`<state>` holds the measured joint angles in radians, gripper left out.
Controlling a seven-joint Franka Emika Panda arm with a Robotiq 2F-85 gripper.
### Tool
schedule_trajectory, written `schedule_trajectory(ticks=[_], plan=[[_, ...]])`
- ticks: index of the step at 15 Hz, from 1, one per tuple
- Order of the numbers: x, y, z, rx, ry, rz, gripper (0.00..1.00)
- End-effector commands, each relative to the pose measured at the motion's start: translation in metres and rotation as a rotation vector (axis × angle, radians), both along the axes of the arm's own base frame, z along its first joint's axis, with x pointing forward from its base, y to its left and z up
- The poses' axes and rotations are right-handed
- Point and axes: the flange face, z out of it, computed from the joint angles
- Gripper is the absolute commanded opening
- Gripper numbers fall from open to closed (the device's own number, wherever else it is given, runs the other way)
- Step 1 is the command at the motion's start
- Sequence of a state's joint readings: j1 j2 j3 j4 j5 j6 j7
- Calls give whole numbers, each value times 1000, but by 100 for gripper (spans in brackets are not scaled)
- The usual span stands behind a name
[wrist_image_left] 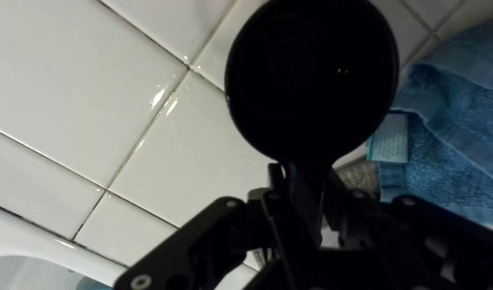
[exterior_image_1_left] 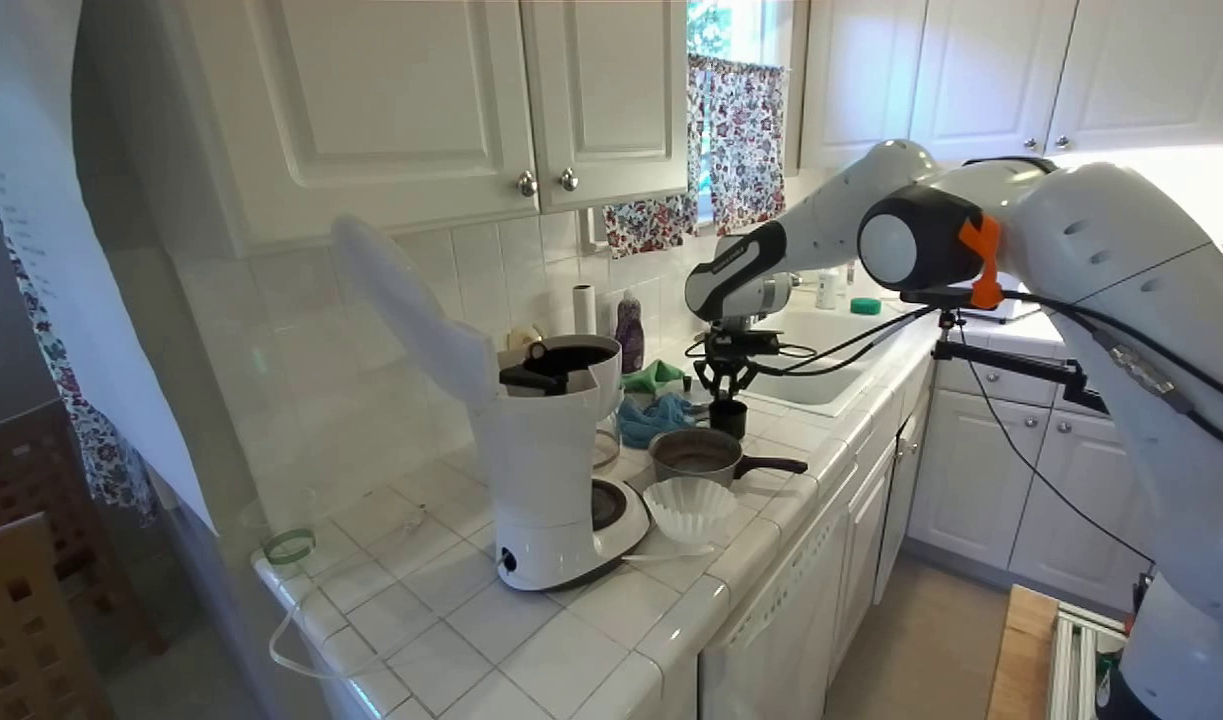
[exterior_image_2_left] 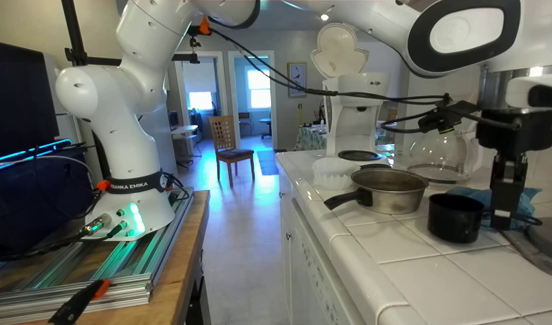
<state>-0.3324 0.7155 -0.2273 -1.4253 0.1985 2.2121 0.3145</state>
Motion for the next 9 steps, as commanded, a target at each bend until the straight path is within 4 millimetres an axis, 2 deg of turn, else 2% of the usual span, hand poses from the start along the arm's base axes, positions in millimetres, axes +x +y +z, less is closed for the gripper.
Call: schedule_trajectory(ticks=[1,4,9], plan=[[-1,12,22,-31,-6,14,6],[-1,28,39,-41,-11,58,6],[-5,67,69,-116,21,178,6]])
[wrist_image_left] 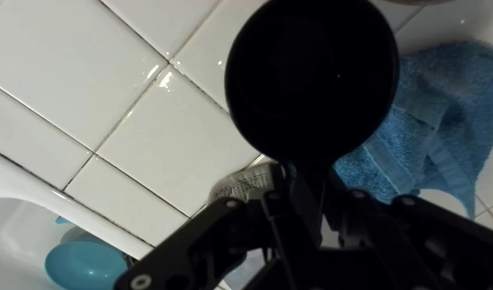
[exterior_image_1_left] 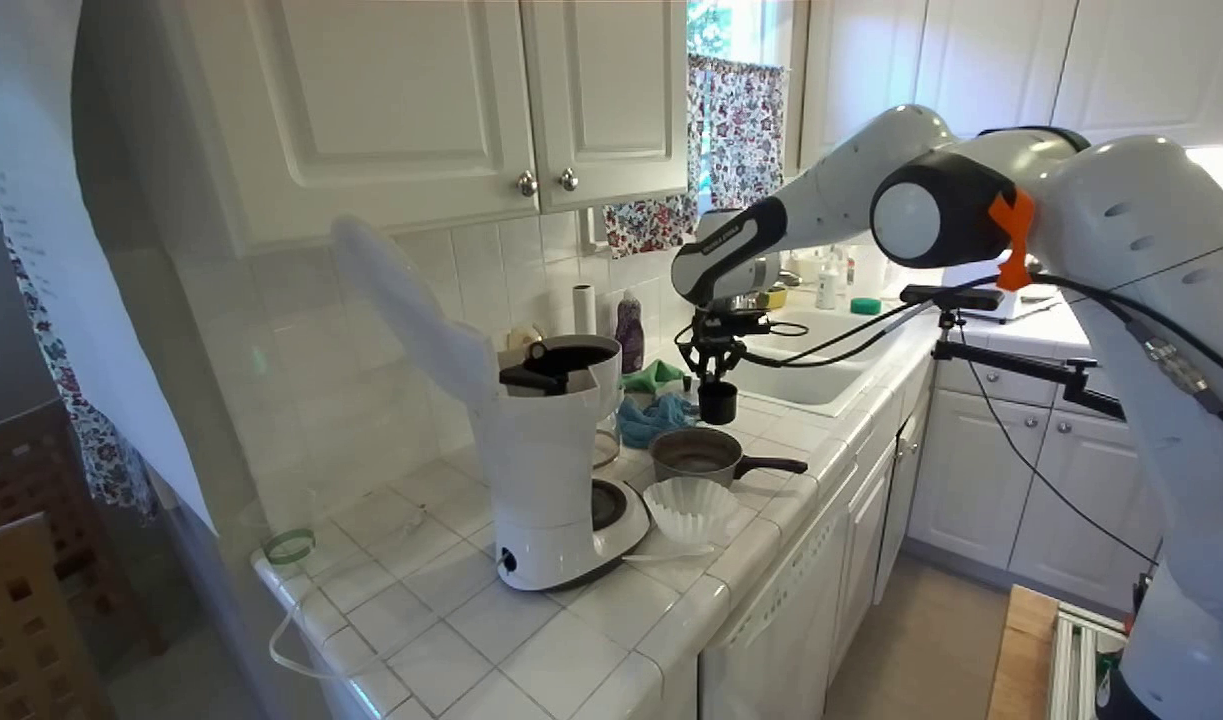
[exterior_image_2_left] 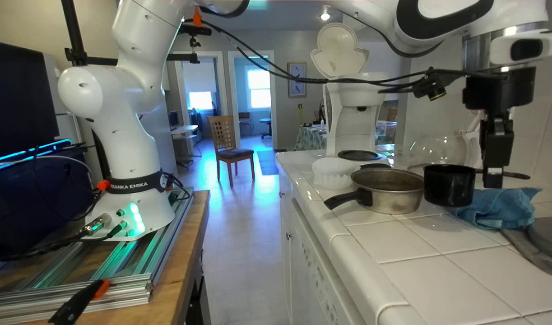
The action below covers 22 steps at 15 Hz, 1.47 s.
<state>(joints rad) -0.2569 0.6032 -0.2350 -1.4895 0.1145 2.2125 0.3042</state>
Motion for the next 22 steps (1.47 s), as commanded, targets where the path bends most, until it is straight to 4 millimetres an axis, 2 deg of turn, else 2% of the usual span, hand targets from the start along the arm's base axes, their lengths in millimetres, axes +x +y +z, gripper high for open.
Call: schedule_trajectory(ticks=[1,6,9,15,22], plan=[[-16,31,22,-75,48,94,6],[-21,73,38,-222,121,226,6],[-24,98,39,-307,165,310,6],[-23,145,33,-534,207,400,6],[-25,184,21,-737,184,435,6]])
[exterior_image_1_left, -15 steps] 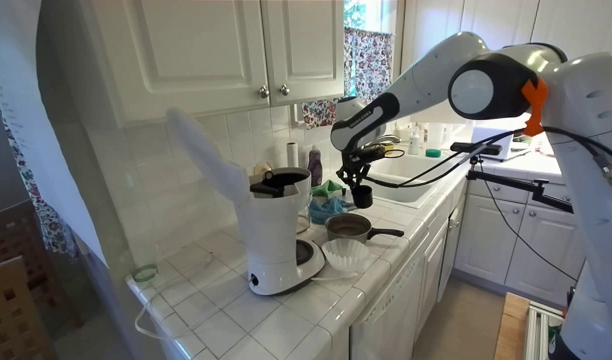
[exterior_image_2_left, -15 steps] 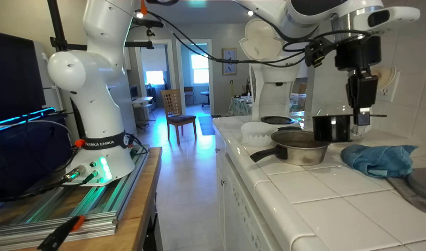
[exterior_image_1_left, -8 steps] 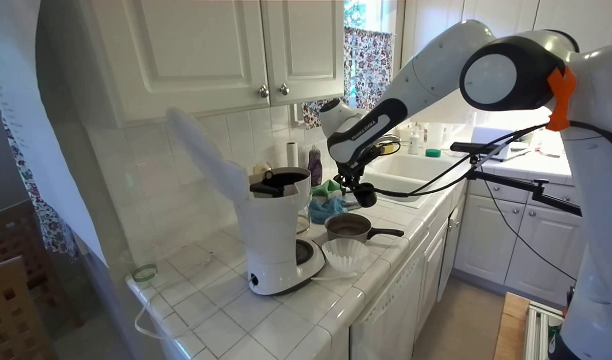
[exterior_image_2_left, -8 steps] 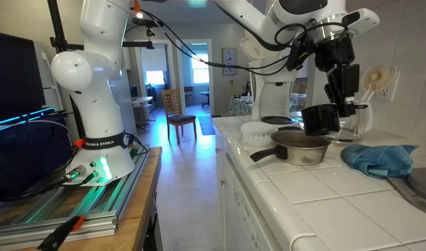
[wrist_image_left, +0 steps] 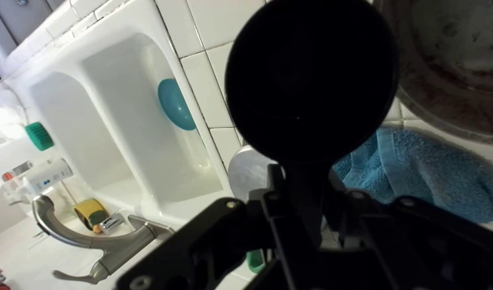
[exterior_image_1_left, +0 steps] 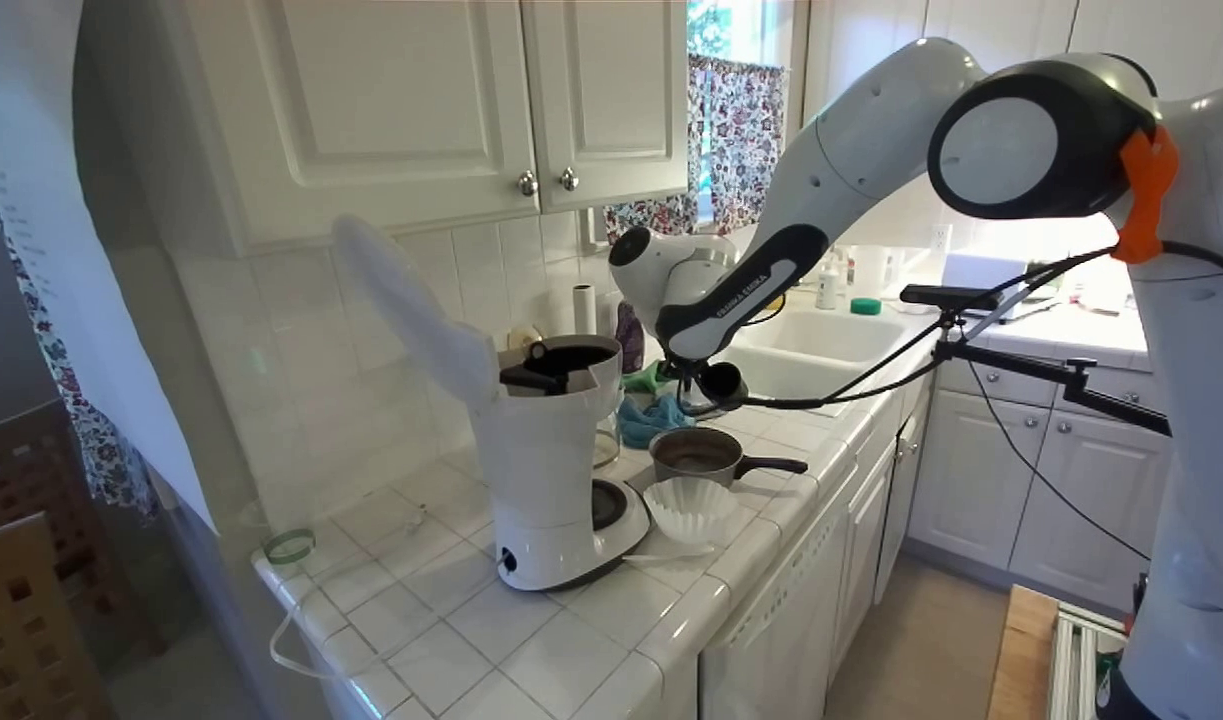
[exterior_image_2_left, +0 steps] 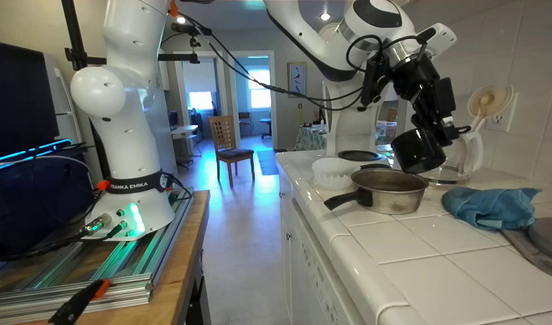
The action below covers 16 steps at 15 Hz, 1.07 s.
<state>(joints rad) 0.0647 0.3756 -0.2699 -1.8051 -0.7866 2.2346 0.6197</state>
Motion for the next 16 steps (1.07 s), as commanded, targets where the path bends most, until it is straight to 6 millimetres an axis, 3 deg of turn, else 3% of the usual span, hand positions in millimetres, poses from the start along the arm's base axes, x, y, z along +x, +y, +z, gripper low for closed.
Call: schedule_trajectory(ticks=[1,12,16], plan=[[-12,19,-1,-97,-49,40,6],[-33,60,-9,-300,-141,49,6],[-35,65,-7,-375,-183,56,6]])
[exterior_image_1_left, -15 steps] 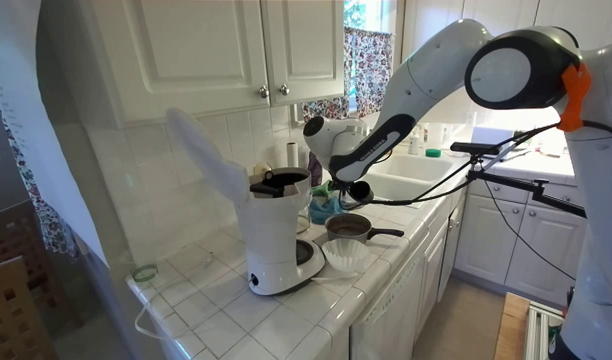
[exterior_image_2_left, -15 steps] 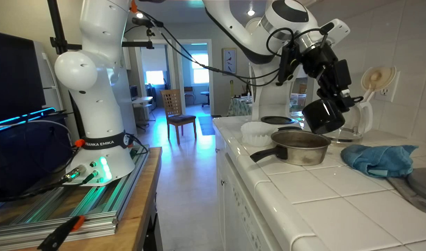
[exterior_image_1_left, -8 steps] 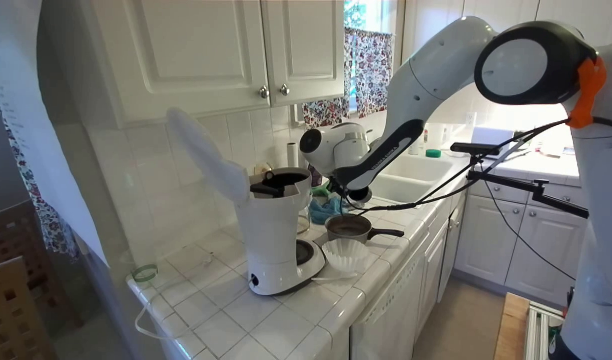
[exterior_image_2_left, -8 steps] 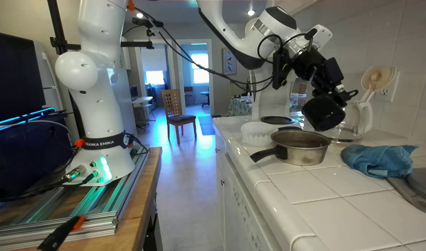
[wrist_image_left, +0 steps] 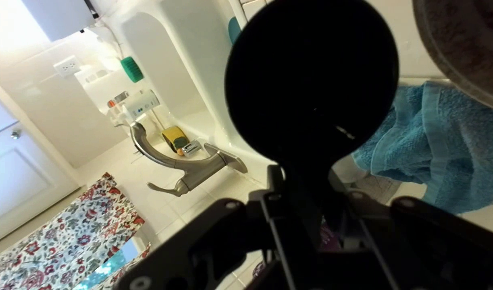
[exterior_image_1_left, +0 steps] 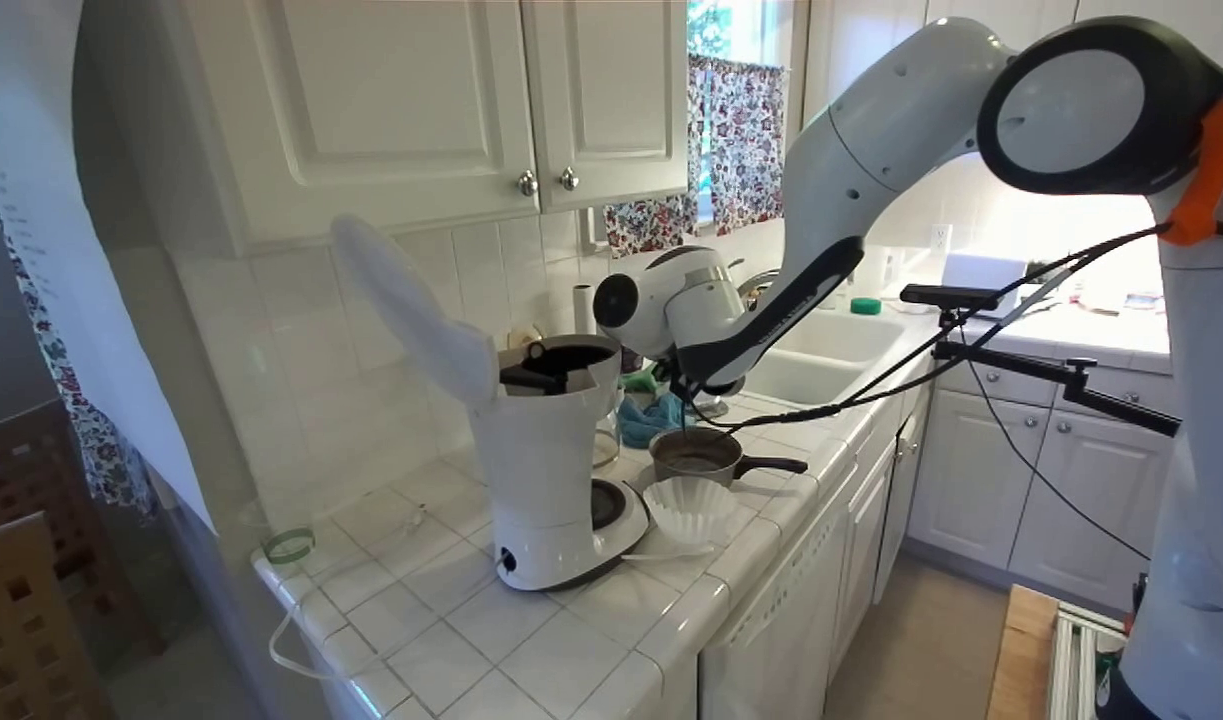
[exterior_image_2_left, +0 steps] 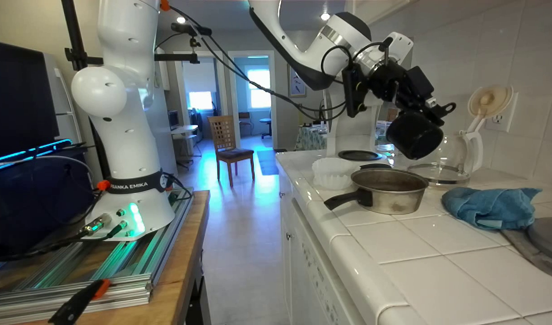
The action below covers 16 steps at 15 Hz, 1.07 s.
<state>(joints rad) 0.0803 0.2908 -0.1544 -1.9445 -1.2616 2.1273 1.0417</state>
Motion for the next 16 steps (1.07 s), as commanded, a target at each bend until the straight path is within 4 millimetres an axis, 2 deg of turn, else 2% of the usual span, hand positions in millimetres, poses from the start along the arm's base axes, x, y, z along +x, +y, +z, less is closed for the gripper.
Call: schedule_trajectory(ticks=[1,11,16], plan=[[-11,9,1,-89,-48,17,6],[-22,24,3,-159,-68,28,6],[-29,33,-4,-237,-60,13,6]])
